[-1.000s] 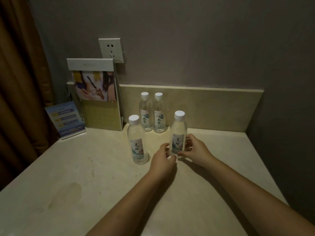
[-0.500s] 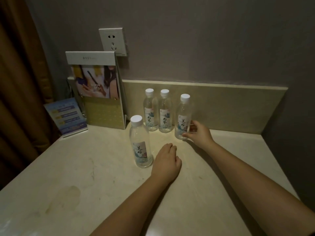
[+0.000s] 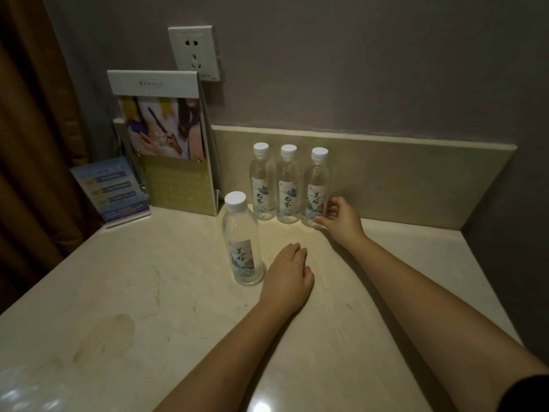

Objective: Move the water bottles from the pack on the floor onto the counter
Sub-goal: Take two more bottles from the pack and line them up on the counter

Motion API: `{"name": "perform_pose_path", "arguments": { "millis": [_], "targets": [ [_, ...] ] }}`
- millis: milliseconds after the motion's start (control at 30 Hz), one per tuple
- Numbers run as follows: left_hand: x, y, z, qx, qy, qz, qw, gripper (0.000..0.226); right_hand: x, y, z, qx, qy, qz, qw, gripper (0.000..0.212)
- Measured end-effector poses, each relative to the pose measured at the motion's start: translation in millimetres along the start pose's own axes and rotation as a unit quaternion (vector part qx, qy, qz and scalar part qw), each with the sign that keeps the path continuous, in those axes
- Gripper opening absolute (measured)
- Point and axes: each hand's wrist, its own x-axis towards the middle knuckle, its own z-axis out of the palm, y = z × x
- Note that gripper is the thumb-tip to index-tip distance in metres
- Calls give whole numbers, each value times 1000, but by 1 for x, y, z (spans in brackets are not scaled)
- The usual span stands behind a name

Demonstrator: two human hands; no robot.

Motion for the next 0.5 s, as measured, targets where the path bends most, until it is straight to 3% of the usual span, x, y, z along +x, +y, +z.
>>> {"name": "perform_pose_path", "arguments": {
  "millis": [233, 400, 500],
  "targets": [
    [-1, 1, -1, -11, 12, 9, 1000, 43, -3, 1, 1, -28, 7, -12, 1000, 52],
    [-10, 3, -11, -31, 22, 44, 998, 29, -20, -7, 2, -7, 22, 9, 1000, 71],
    [-23, -1, -17, -34, 13, 59, 998, 27, -39, -14, 6, -42, 80, -19, 996, 53]
  ]
}}
